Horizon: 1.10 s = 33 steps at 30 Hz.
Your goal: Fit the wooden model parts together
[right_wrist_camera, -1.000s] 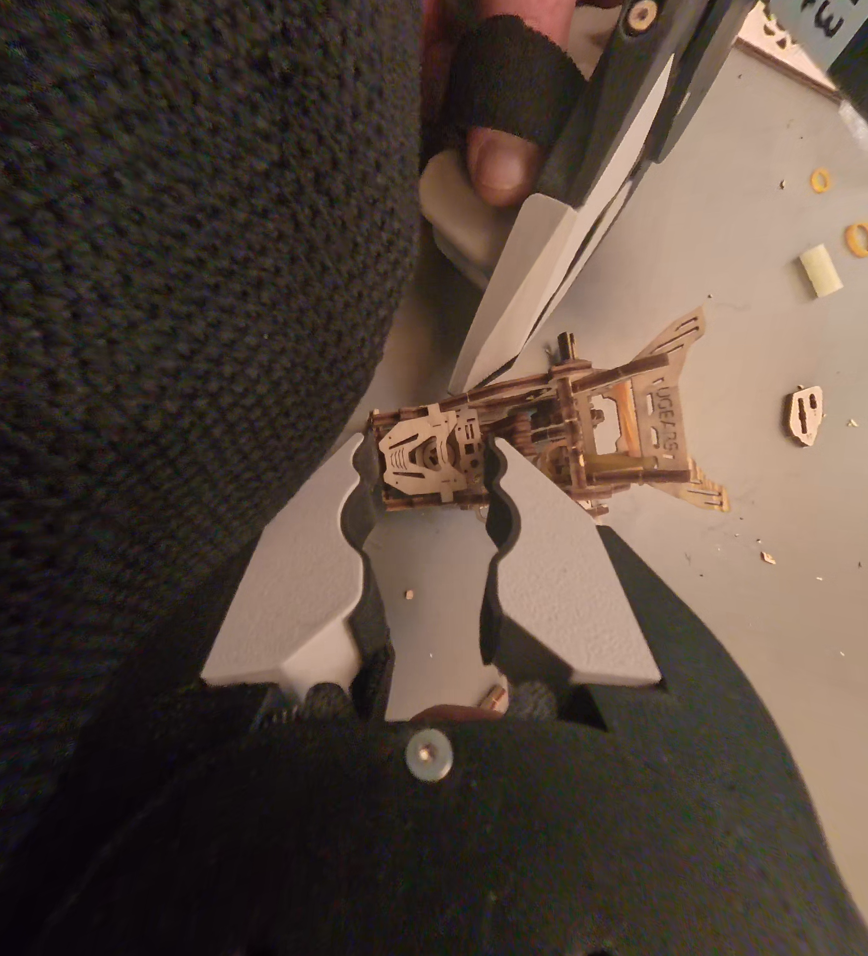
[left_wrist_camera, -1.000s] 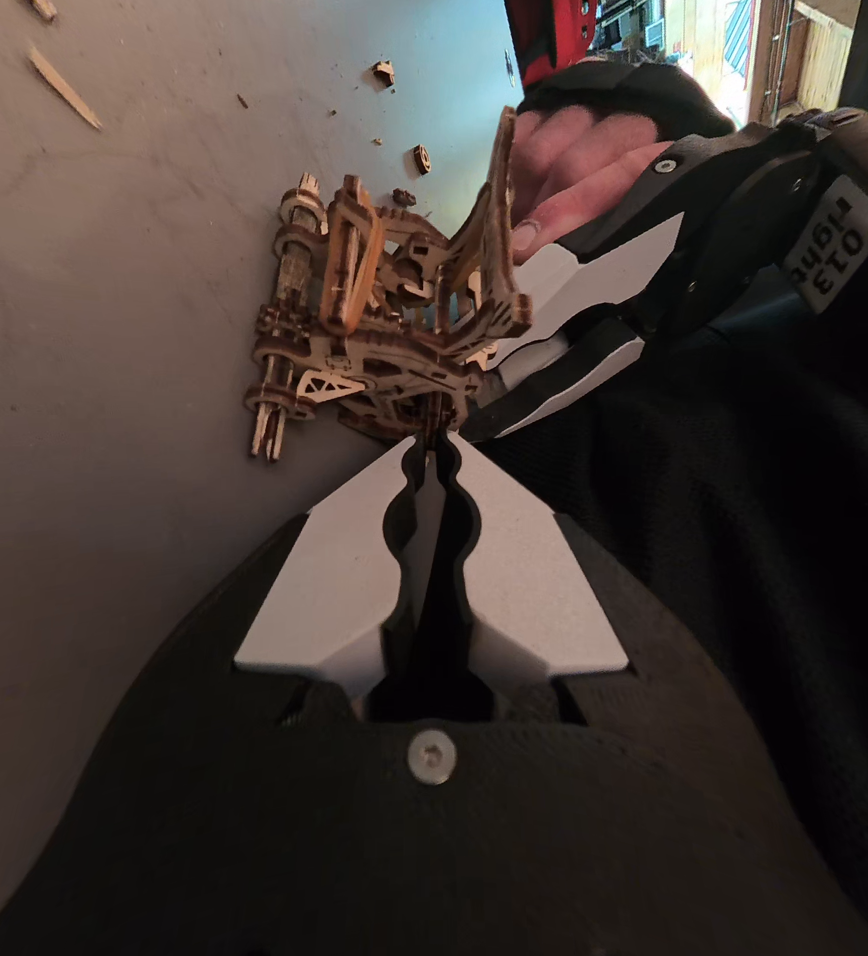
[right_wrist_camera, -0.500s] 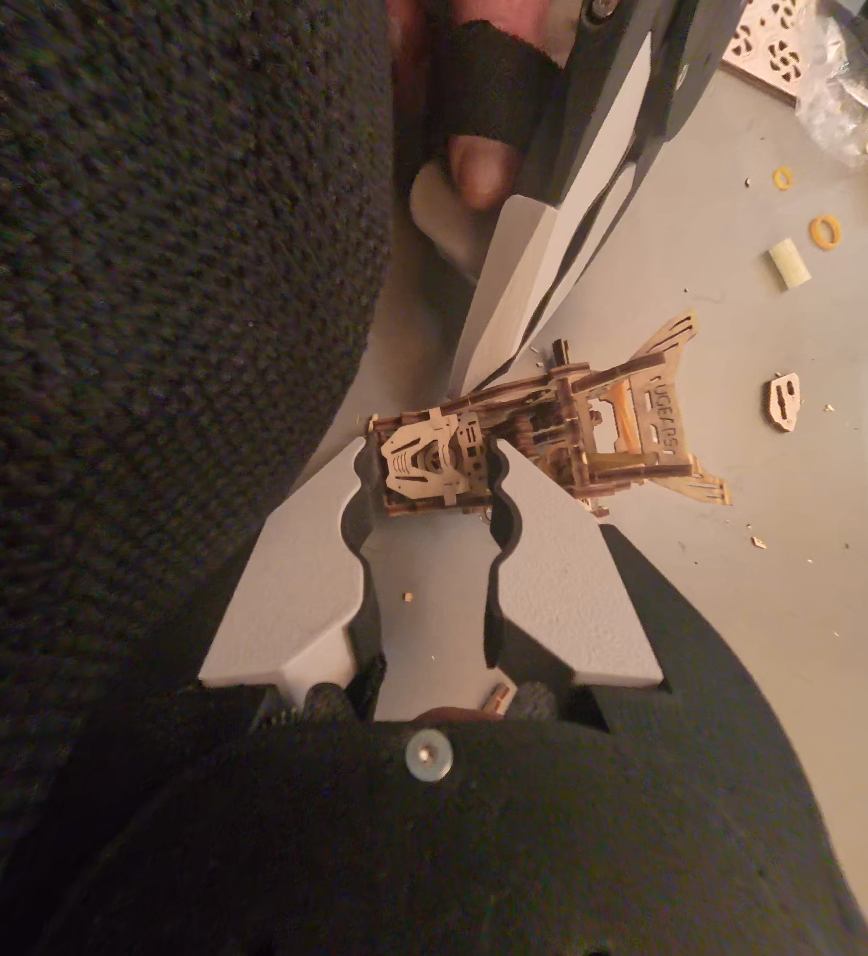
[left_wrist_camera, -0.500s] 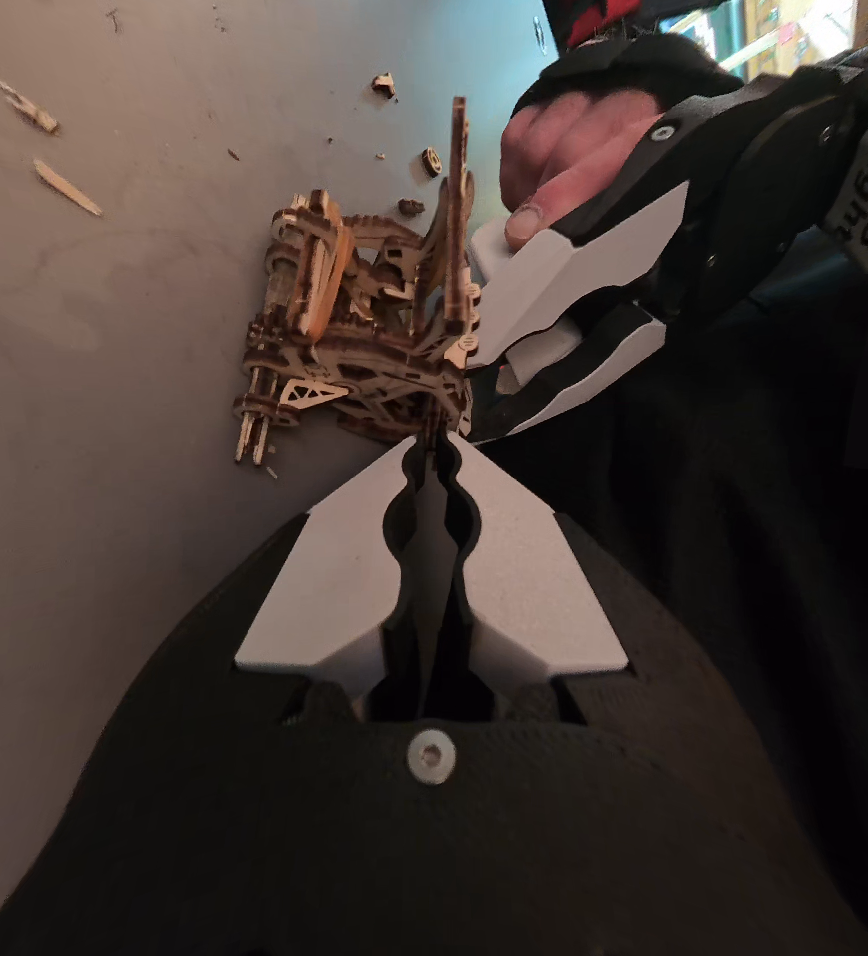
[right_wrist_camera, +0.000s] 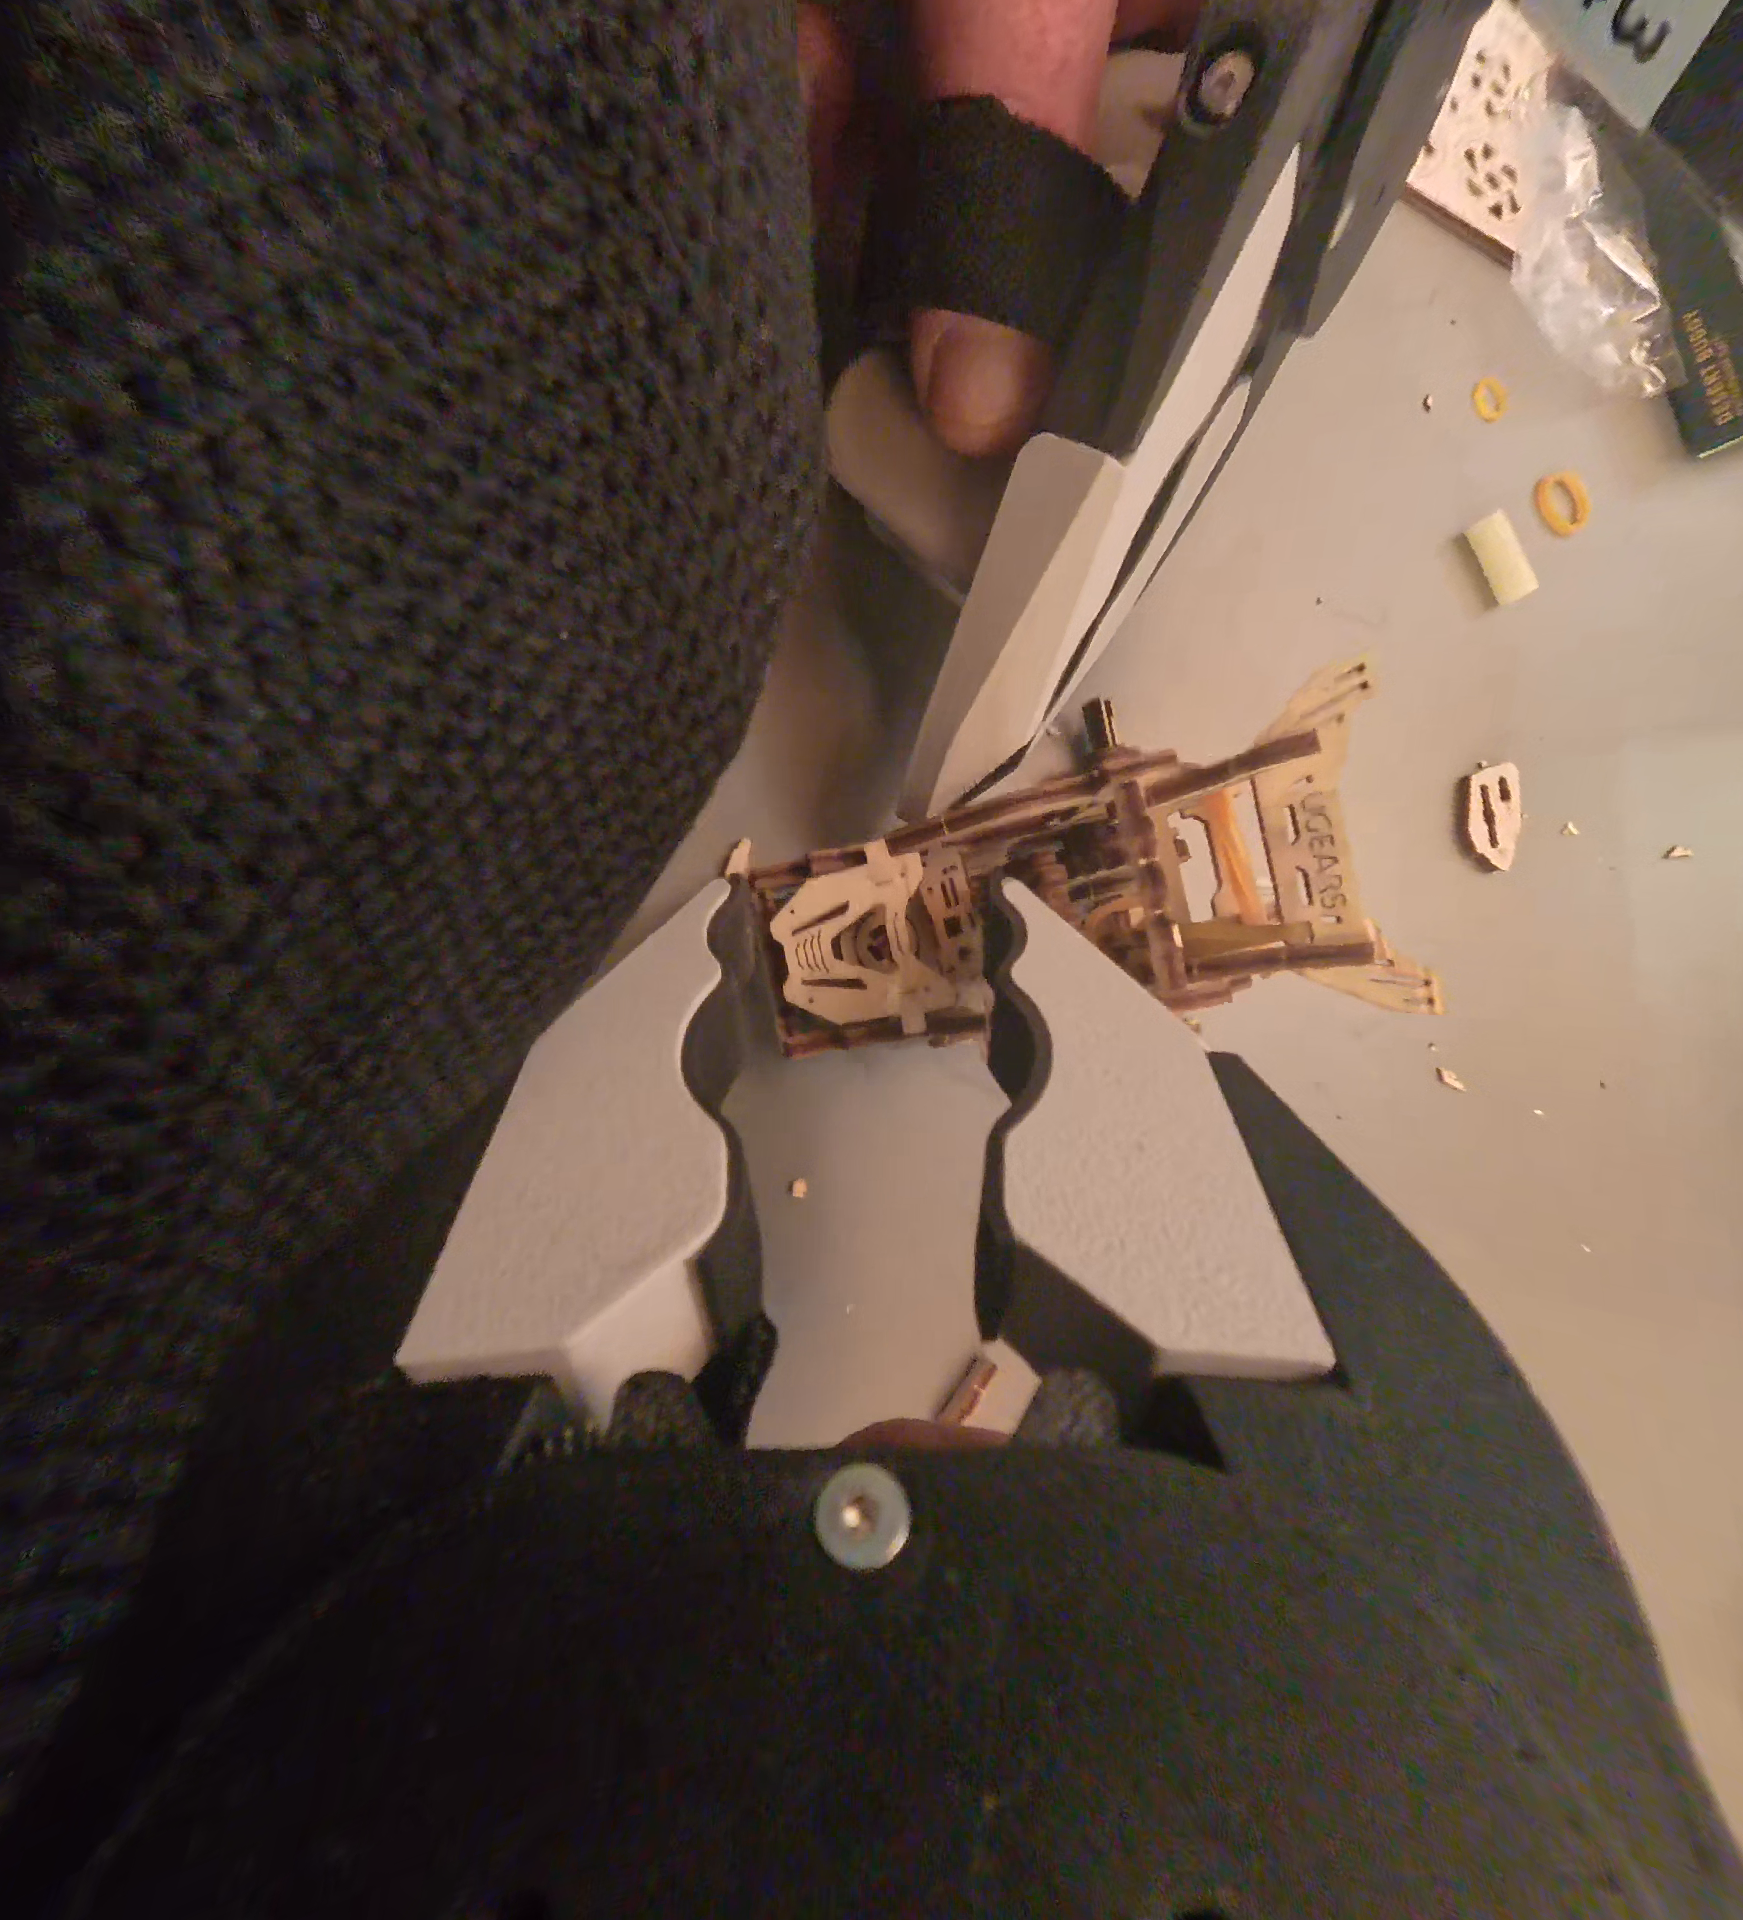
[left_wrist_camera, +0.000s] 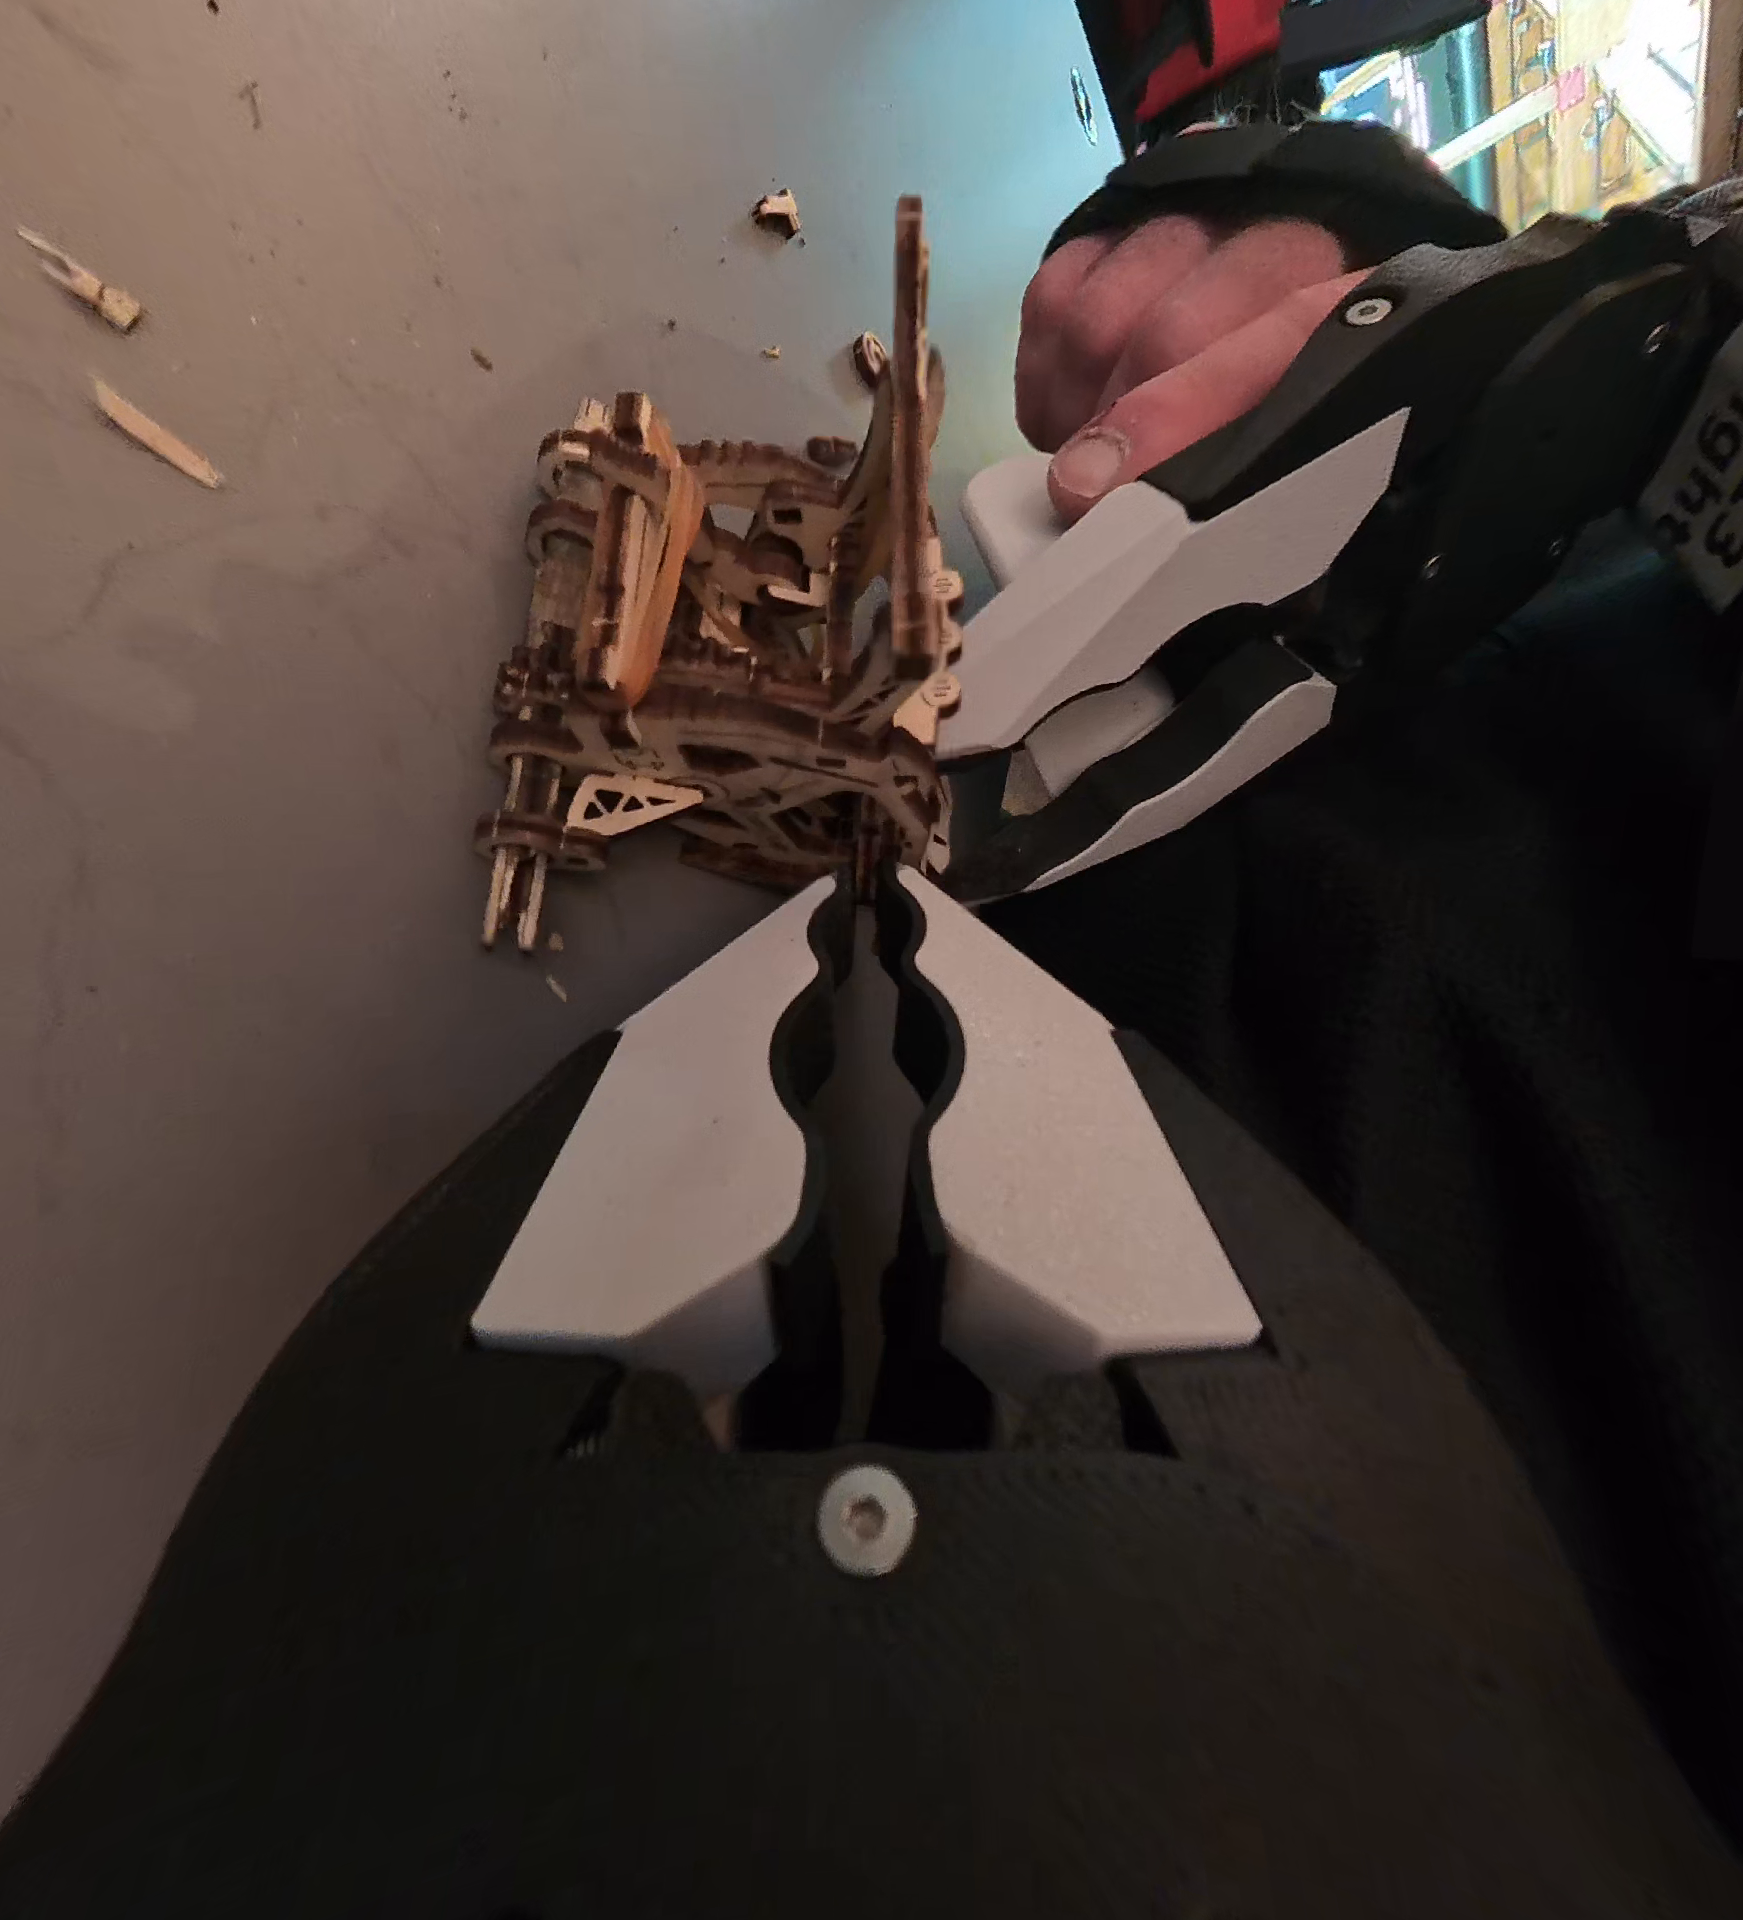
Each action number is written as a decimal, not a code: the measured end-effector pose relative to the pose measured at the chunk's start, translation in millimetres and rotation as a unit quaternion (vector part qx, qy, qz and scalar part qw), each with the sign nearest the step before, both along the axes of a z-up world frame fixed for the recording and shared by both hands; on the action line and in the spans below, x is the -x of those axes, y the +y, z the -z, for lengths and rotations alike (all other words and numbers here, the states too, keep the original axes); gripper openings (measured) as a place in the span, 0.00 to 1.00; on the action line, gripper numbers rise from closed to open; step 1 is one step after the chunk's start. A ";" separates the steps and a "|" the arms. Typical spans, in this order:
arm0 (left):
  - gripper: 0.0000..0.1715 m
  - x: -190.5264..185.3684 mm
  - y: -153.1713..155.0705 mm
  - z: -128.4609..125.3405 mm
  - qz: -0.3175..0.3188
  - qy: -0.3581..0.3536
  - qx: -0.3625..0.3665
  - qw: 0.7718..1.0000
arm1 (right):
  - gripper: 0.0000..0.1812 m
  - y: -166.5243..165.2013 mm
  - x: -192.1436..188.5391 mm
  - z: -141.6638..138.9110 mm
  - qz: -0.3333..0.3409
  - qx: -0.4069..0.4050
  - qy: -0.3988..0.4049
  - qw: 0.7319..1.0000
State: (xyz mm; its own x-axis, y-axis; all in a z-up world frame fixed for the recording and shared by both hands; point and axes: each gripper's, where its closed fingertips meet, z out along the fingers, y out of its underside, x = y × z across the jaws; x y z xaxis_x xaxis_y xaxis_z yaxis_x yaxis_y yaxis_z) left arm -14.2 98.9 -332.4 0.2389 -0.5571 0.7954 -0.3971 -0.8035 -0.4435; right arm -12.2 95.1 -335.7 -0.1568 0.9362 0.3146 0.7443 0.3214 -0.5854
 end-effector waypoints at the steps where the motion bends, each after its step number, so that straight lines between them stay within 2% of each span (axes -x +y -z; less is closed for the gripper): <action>1: 0.01 -1.2 -1.1 0.2 0.002 0.002 -0.006 1.000 | 0.22 -2.0 0.5 0.3 -0.004 0.003 0.001 1.000; 7: 0.01 -1.7 -0.7 0.1 0.000 0.003 -0.002 1.000 | 0.22 -2.6 -0.4 1.8 -0.010 0.021 0.006 1.000; 20: 0.01 -2.0 -2.0 0.0 0.000 -0.022 0.063 0.998 | 0.22 -1.8 0.5 2.6 -0.012 0.053 0.033 0.998; 26: 0.01 -2.1 -2.5 0.0 0.023 -0.013 0.010 1.000 | 0.22 -2.4 0.4 1.9 -0.007 0.048 0.050 0.998; 33: 0.01 -1.8 -2.1 0.8 0.031 -0.009 -0.017 0.999 | 0.22 -2.5 0.5 1.4 -0.012 0.023 0.047 0.999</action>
State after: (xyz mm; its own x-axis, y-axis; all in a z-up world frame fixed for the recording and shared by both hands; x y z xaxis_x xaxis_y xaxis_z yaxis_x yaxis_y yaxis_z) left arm -12.3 96.7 -333.2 0.1896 -0.5967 0.7797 -0.4377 -0.7622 -0.4768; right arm -12.8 92.5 -337.0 -0.1512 0.9465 0.2852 0.6776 0.3093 -0.6672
